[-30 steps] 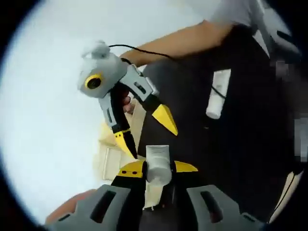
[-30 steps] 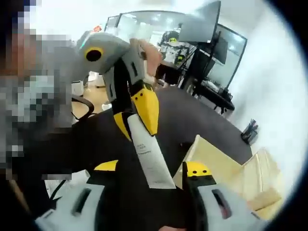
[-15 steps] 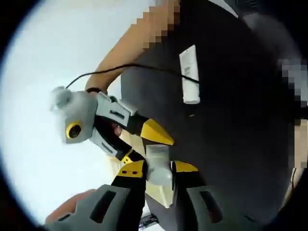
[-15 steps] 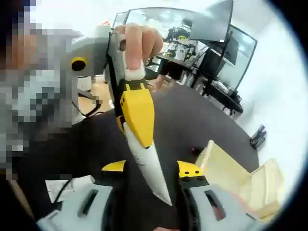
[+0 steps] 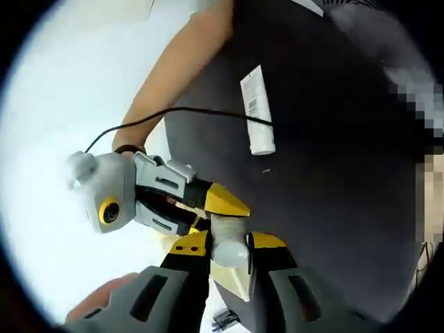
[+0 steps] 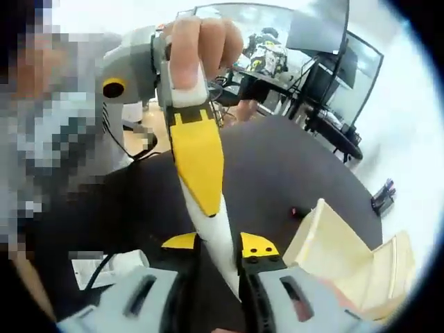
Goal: Open the drawer, pick up the cosmetic bottles from the table one by one, place them into the drawer, release the gripper, close the drawer, and move the gripper away
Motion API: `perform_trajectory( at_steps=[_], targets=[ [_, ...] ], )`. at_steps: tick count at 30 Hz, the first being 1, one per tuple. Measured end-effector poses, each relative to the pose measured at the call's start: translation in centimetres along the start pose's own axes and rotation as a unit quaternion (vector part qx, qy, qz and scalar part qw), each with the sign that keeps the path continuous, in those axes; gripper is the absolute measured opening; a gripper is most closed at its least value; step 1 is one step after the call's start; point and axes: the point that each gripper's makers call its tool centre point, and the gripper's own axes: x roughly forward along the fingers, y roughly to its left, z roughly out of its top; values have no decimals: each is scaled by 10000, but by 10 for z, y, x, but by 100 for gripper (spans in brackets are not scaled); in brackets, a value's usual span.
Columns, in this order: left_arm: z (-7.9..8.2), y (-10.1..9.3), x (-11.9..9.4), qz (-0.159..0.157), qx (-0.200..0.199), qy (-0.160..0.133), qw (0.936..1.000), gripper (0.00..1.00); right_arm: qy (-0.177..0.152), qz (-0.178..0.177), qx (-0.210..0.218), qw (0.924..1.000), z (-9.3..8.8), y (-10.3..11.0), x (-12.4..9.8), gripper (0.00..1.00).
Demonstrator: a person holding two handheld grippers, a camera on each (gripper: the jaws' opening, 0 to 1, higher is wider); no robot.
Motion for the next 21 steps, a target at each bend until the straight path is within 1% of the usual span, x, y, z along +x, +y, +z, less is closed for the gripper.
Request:
perform_trajectory(
  at_steps=[2, 4, 5, 9, 11, 12, 13, 14, 15, 16, 17, 18, 20, 21],
  targets=[
    [-2, -1, 1, -14, 22, 33, 10000, 17, 70, 3, 5, 10000, -2, 0, 0, 15],
    [-8, -3, 2, -53, -6, 102, 9999, 17, 168, 151, 59, 9997, -5, 4, -1, 12],
    [-11, -3, 2, -47, -71, 88, 9999, 17, 147, 150, 123, 9997, -5, 3, -2, 12],
    [-23, 3, 4, 52, -498, -6, 9987, 17, 10, 97, 165, 9998, -2, -5, -5, 10],
    [-28, 5, 3, 108, -775, -59, 9969, 18, -40, 78, 207, 9997, 0, -7, -4, 9],
    [-31, 6, 3, 122, -900, -55, 9959, 18, -66, 82, 233, 9997, 0, -8, -4, 9],
    [-33, 9, 3, 188, -1013, -100, 9946, 22, -76, 82, 245, 9996, 1, -8, -4, 9],
    [-38, 11, 3, 215, -1202, -105, 9925, 30, -95, 60, 235, 9997, 1, -8, -3, 9],
    [-42, 10, 4, 163, -1411, -123, 9898, 38, -106, 43, 243, 9996, 2, -9, -2, 9],
    [-45, 10, 4, 155, -1544, -142, 9878, 43, -120, -32, 215, 9997, 3, -12, -2, 9],
    [-48, 9, 4, 110, -1758, -181, 9842, 44, -129, -67, 223, 9996, 4, -14, -2, 9],
    [-52, 8, 3, 69, -2023, -222, 9790, 44, -145, -96, 218, 9996, 4, -16, -2, 9],
    [-59, 8, 1, 72, -2361, -306, 9712, 45, -185, -156, 216, 9995, 6, -19, -4, 9],
    [-63, 7, 0, 27, -2615, -342, 9646, 45, -202, -232, 209, 9993, 6, -21, -5, 9]
  ],
)
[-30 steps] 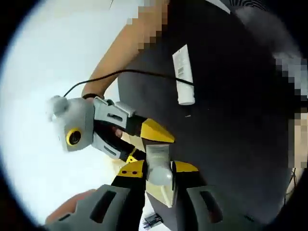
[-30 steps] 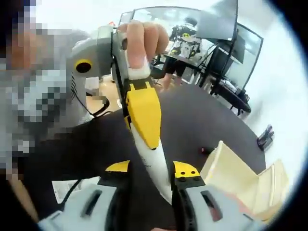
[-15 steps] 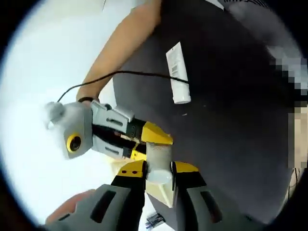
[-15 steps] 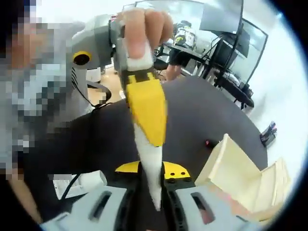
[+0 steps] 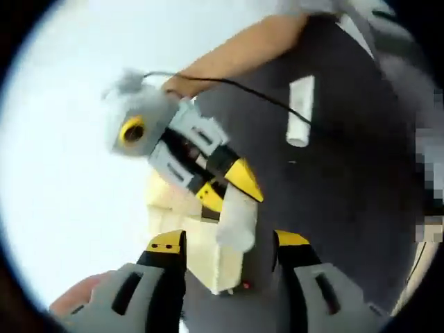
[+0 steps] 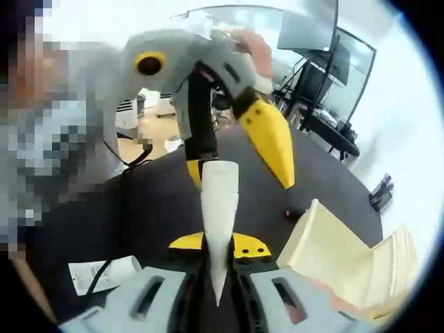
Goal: Open the drawer, pick up the cosmetic bottles from the table one by one, place them into the drawer, release the gripper, close the drawer, and move the gripper away
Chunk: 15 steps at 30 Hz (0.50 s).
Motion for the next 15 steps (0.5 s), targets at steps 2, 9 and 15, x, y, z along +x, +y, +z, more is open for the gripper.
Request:
perform_trajectory(
  at_steps=[2, 9, 15],
  targets=[
    [-3, -1, -3, -179, -745, -251, 9967, 55, -18, -89, -18, 10000, 0, -3, -2, 9],
    [-10, 10, -16, -192, -2393, -975, 9658, 63, -573, -418, -53, 9975, 22, -11, -13, 9],
    [-7, 35, -24, 1, -3209, -1489, 9354, 62, -1299, -1133, 86, 9850, 45, -39, -34, 10]
  ],
)
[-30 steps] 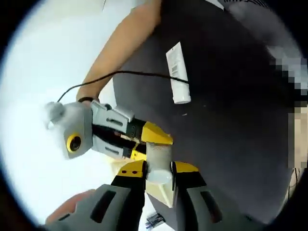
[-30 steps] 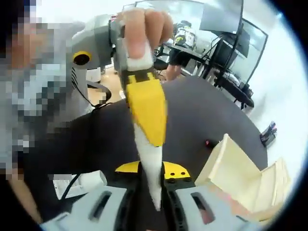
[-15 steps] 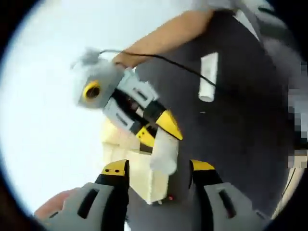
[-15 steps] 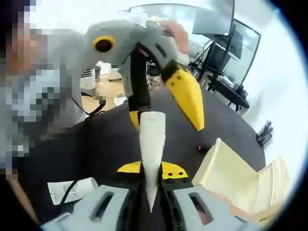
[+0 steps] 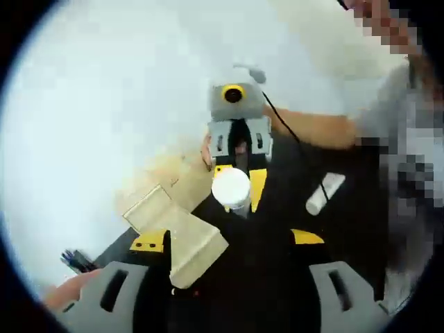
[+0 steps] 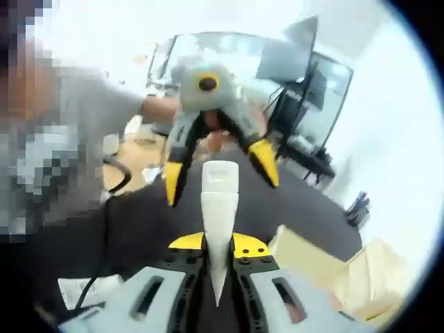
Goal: Open the drawer, pick up the cosmetic bottles from the table one by one, place them into the drawer, release the gripper, close the drawer, and move the gripper away
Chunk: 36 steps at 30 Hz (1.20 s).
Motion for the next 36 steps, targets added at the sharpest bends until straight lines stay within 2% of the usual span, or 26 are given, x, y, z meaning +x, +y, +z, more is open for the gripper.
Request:
perform_trajectory(
  at_steps=[1, 2, 4, 7, 9, 10, 11, 12, 13, 15, 16, 17, 19, 21, 23, 24, 26, 28, 29, 30, 31, 32, 33, 36],
  targets=[
    [1, 1, 0, 24, 7, -19, 10000, 62, -95, -156, 61, 9998, 4, -7, -2, 10],
    [3, 3, 1, 118, -42, -99, 9999, 61, -208, -609, 96, 9979, 8, -24, -5, 10],
    [6, 6, 3, 268, -150, -207, 9993, 59, -299, -1080, 52, 9937, 11, -42, -10, 10],
    [14, 15, 8, 558, -394, -551, 9961, 59, -432, -1772, 102, 9832, 14, -68, -19, 10],
    [20, 23, 10, 715, -706, -848, 9913, 59, -574, -2048, 212, 9769, 17, -78, -24, 10],
    [21, 23, 12, 650, -839, -914, 9901, 59, -571, -2159, 218, 9745, 17, -81, -26, 10],
    [21, 24, 14, 633, -988, -923, 9888, 59, -626, -2377, 174, 9692, 18, -86, -29, 10],
    [20, 26, 16, 627, -1013, -936, 9885, 59, -555, -2457, 133, 9677, 16, -89, -31, 10],
    [20, 22, 20, 637, -1035, -930, 9882, 59, -597, -2660, 25, 9621, 19, -94, -34, 10],
    [21, 21, 23, 670, -1098, -1001, 9866, 59, -711, -2827, 94, 9565, 23, -102, -38, 10],
    [23, 21, 24, 653, -1152, -1066, 9854, 59, -812, -3025, 42, 9497, 27, -107, -43, 10],
    [25, 21, 25, 633, -1263, -1132, 9835, 58, -795, -3015, 49, 9501, 27, -106, -43, 10],
    [31, 20, 26, 562, -1477, -1352, 9781, 57, -917, -3178, 41, 9437, 31, -106, -48, 10],
    [40, 21, 25, 482, -1807, -1687, 9678, 57, -1034, -3364, 85, 9360, 33, -111, -53, 10],
    [46, 28, 24, 576, -2016, -1923, 9587, 57, -1087, -3435, 113, 9328, 33, -114, -56, 10],
    [49, 31, 24, 650, -2039, -2014, 9558, 57, -1139, -3542, 122, 9281, 34, -116, -58, 10],
    [52, 44, 22, 797, -2063, -2143, 9514, 56, -1187, -3614, 161, 9247, 34, -118, -59, 10],
    [60, 55, 17, 1131, -1866, -2414, 9456, 52, -1224, -3658, 185, 9224, 34, -120, -58, 10],
    [64, 63, 14, 1423, -1748, -2515, 9412, 51, -1226, -3748, 176, 9188, 33, -122, -58, 10],
    [68, 66, 13, 1545, -1761, -2628, 9360, 50, -1229, -3898, 113, 9126, 32, -125, -60, 10],
    [71, 70, 11, 1655, -1838, -2723, 9299, 49, -1210, -3907, 127, 9124, 31, -125, -58, 10],
    [73, 75, 10, 1777, -1953, -2794, 9232, 48, -1221, -3979, 126, 9092, 30, -126, -59, 10],
    [75, 78, 12, 1795, -2007, -2833, 9204, 48, -1232, -4027, 116, 9069, 30, -127, -59, 10],
    [75, 82, 24, 1801, -2266, -2730, 9175, 48, -1215, -4122, 108, 9029, 28, -129, -58, 10]
  ],
)
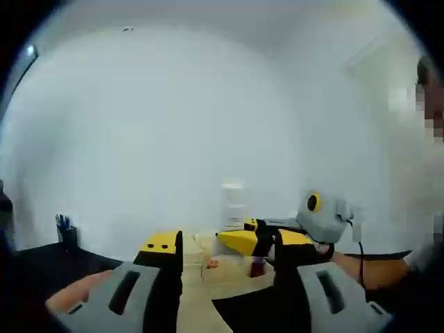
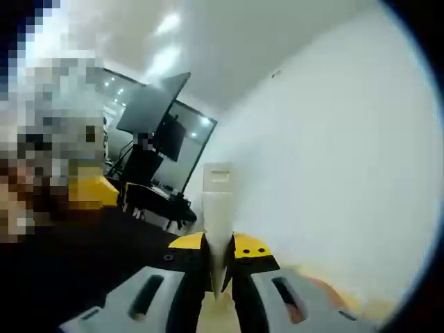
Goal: Open the drawer, pick up the cosmetic bottles from the table one by one, place them into the drawer, release the gripper, close the drawer, and move the gripper away
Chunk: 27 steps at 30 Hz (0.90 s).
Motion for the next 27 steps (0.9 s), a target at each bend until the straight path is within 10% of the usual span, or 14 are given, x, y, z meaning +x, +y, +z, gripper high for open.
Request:
perform_trajectory(
  at_steps=[10, 27],
  targets=[
    [11, 21, 13, 1057, 240, -372, 9934, 37, 76, -70, -286, 9995, -6, 9, 5, 10],
    [10, 13, 32, 1243, 192, -446, 9911, 34, 199, -127, -316, 9992, -11, 16, 12, 10]
  ],
)
